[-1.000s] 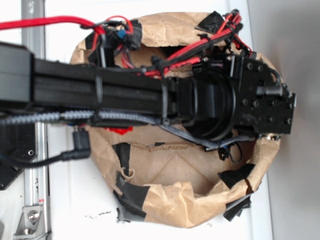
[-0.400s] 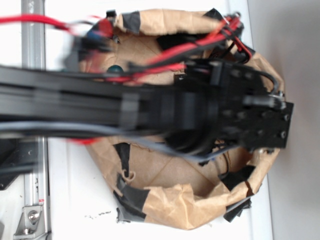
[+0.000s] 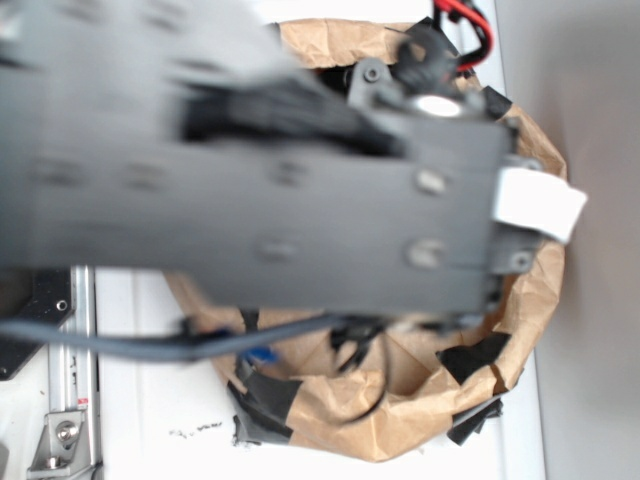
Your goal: Grab the blue sponge.
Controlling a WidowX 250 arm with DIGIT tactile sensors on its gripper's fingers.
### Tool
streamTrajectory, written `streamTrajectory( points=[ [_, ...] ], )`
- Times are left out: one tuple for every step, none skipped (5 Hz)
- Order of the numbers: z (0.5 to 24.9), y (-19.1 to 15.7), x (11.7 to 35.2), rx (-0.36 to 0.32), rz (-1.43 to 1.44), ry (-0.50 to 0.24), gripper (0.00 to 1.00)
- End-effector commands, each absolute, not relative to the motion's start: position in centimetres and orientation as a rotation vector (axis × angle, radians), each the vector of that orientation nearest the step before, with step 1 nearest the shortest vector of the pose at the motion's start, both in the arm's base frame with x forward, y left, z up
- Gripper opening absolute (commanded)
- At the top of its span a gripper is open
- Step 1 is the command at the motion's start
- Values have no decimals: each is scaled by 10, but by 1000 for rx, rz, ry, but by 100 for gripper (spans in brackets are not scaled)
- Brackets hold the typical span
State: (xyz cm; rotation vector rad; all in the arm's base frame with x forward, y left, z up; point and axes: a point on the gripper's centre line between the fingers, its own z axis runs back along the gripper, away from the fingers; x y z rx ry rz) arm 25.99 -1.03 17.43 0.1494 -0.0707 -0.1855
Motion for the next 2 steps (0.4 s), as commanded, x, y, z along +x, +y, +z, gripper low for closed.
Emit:
streamTrajectory(
  points=[
    [170,-2,261,56,-141,-89,0],
    [167,-1,259,76,-128,-57,0]
  ],
)
